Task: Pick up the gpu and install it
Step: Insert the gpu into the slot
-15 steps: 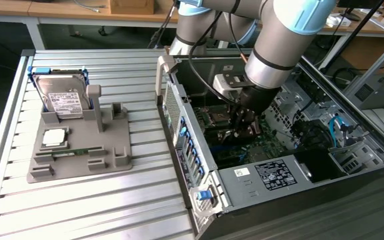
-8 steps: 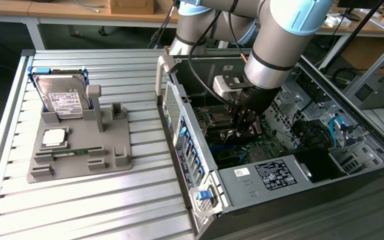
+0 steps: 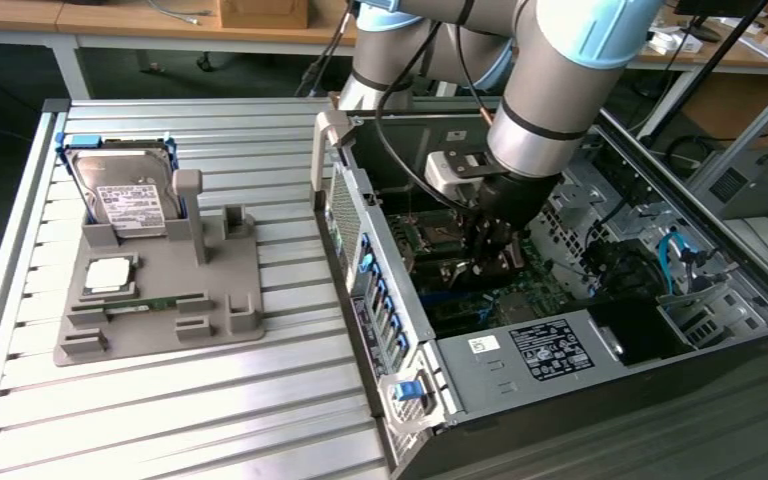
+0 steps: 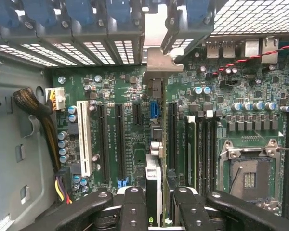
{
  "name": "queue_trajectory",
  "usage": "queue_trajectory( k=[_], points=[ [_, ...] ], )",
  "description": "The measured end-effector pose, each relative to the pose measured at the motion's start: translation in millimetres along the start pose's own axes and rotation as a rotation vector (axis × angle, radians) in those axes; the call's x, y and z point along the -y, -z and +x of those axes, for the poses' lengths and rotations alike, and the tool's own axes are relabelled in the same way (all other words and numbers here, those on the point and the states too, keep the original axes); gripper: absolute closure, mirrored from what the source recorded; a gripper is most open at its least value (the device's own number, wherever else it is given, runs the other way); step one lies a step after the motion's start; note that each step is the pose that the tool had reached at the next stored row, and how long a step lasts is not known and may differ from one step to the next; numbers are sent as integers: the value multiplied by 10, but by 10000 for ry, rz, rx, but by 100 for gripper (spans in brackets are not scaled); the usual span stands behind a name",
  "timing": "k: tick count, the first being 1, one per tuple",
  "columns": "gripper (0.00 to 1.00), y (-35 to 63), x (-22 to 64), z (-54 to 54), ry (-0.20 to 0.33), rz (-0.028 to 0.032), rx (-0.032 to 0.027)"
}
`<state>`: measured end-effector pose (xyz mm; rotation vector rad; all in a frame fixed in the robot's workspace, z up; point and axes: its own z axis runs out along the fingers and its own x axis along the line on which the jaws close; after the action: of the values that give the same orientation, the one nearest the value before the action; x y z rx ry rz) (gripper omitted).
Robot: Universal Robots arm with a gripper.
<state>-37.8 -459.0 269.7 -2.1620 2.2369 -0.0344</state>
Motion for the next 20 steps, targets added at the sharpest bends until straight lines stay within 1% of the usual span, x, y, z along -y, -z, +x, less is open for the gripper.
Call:
queue_trajectory(
  k=[2, 4, 8, 10, 14, 18, 20],
  points=[
    [73, 0, -14, 0, 3, 26, -62],
    [73, 2, -29, -5, 4, 40, -104],
    [73, 2, -55, -42, 4, 48, -109],
    [73, 3, -67, -45, 5, 51, -109],
    [73, 5, -119, -45, 0, 67, -108],
    [73, 7, -122, -44, -5, 64, -109],
    [73, 24, -112, -45, -6, 65, -113]
  ],
)
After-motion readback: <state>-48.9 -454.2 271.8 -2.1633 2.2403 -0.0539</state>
